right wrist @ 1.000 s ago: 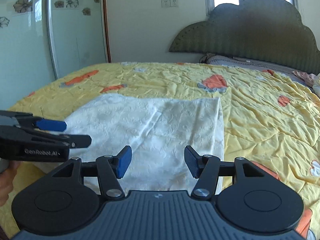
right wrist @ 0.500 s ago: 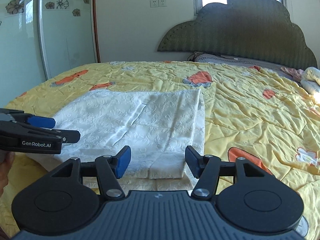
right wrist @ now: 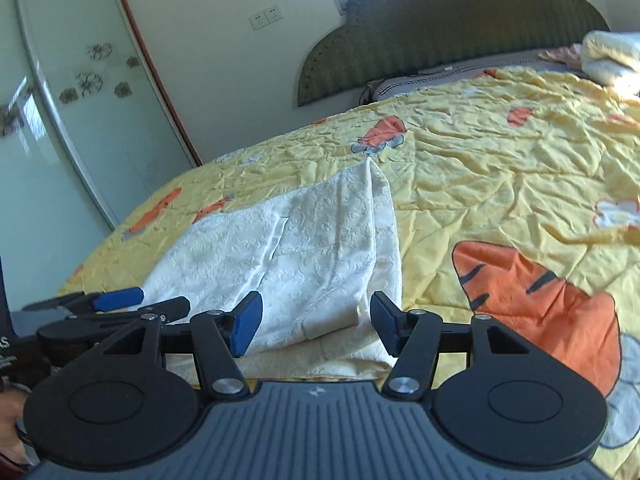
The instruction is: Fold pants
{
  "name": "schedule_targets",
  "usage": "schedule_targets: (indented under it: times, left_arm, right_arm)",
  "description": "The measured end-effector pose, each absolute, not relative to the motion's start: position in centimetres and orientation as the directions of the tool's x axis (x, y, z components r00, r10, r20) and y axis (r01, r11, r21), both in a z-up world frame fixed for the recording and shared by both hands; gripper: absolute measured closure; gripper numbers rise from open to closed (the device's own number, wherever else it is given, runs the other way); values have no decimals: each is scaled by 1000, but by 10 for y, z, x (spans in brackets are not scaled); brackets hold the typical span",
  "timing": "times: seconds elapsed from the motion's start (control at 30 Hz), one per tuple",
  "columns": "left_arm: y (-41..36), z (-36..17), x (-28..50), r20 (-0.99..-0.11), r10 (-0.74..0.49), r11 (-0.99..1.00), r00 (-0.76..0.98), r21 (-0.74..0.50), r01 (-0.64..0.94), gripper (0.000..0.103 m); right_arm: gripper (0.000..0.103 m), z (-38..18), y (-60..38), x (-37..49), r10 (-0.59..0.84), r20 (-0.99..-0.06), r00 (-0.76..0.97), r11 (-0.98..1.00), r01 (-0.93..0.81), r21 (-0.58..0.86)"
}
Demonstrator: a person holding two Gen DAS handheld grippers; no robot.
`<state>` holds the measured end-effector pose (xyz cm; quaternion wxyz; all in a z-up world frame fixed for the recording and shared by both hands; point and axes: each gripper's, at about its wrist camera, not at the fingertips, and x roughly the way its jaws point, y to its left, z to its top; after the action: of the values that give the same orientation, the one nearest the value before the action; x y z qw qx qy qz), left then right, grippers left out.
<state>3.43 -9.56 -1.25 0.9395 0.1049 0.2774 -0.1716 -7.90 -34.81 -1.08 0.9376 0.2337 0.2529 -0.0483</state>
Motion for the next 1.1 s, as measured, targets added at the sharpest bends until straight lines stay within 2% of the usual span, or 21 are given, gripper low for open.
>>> schedule_targets:
  times: [0.17, 0.3, 0.43, 0.5, 0.53, 0.67, 0.83, 1.0, 1.1]
  left_arm:
    - [-95, -12, 36, -564, -268, 923, 781, 82, 376, 30]
    - [-96, -11, 32, -555, -273, 921, 786, 86, 381, 29]
    - [-98, -12, 31, -557, -281, 920, 782, 76, 384, 26]
    - [-101, -13, 31, -560, -280, 917, 780, 83, 389, 26]
    - [-102, -13, 30, -560, -277, 916, 781, 92, 390, 26]
    - [-102, -12, 29, -551, -264, 914, 792, 118, 387, 25]
    - [-97, -11, 31, -558, -278, 916, 781, 90, 391, 25]
    - [-101, -17, 33, -574, -273, 911, 772, 104, 399, 23]
    - [-102, -19, 33, -573, -267, 910, 775, 115, 399, 22]
  right_arm:
    - [43, -16, -356, -85, 176, -446, 877, 799, 138, 586]
    - [44, -29, -352, -75, 120, -512, 850, 811, 214, 544]
    - [43, -37, -358, -69, 104, -464, 880, 762, 230, 605]
    - [60, -40, -361, -61, 95, -453, 887, 750, 235, 618]
    - [78, -43, -363, -56, 94, -461, 882, 743, 246, 622]
    - [86, -45, -360, -56, 69, -453, 889, 753, 251, 608]
    - [88, -26, -353, -71, 21, -442, 897, 815, 241, 528]
    - [87, -42, -355, -63, 42, -514, 857, 819, 265, 508]
    - [78, -36, -358, -68, 29, -499, 866, 809, 273, 521]
